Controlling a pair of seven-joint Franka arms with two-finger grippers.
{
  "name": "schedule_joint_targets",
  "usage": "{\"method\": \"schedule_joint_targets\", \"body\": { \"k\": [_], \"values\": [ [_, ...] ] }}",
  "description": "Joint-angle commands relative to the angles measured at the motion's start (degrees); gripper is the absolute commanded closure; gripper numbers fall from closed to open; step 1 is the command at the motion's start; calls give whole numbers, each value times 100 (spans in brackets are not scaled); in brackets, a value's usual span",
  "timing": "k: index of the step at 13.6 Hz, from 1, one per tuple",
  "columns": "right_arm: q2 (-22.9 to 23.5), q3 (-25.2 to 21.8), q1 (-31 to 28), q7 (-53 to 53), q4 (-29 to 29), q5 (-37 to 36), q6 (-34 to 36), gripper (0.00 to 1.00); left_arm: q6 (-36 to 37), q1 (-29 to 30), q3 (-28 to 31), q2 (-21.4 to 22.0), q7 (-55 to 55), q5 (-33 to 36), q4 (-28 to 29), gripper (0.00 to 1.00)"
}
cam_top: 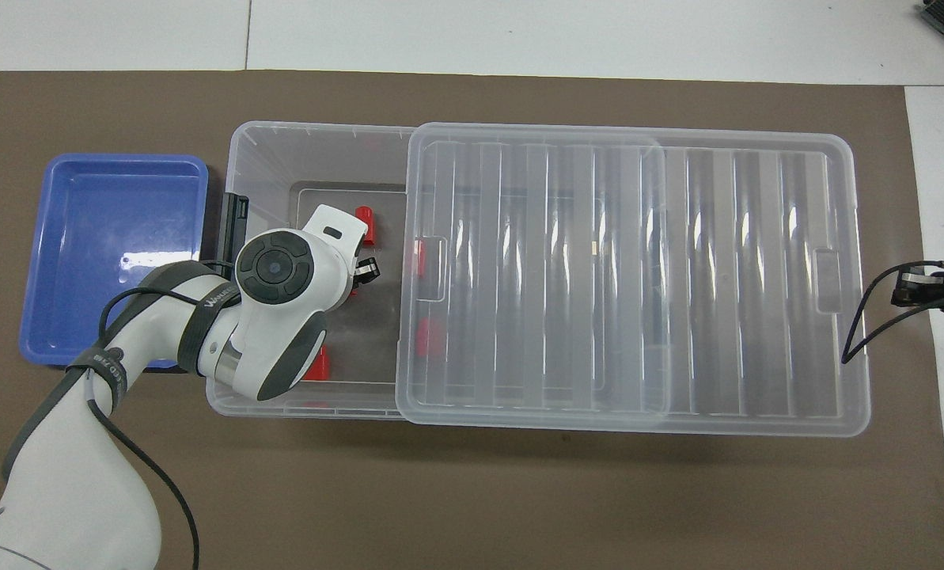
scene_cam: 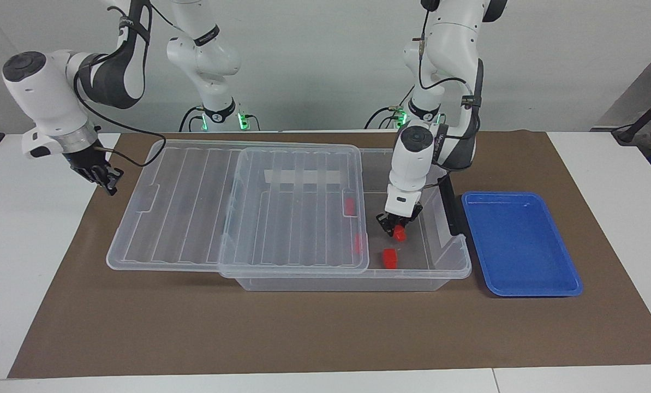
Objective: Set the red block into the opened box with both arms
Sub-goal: 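Lower the red block into the box and open the left gripper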
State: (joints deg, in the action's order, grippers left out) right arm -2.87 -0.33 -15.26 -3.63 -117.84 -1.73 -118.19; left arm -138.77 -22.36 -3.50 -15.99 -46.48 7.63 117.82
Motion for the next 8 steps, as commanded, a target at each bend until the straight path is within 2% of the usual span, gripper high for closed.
{"method": "schedule_joint_targets", "body": {
  "k": [1,6,7,8],
  "values": [
    [6,41,-56,126,-170,67,-160,100,-142,-93,86,35,333,116,189,100],
    [68,59,110,161,-99,76,-266,100,-142,-93,86,26,595,116,189,100],
    [68,59,119,161,-82,76,-266,100,-142,-84,77,26,596,116,189,88],
    [76,68,128,152,5,85,-257,100,-150,-84,77,26,588,116,189,47]
  ]
}}
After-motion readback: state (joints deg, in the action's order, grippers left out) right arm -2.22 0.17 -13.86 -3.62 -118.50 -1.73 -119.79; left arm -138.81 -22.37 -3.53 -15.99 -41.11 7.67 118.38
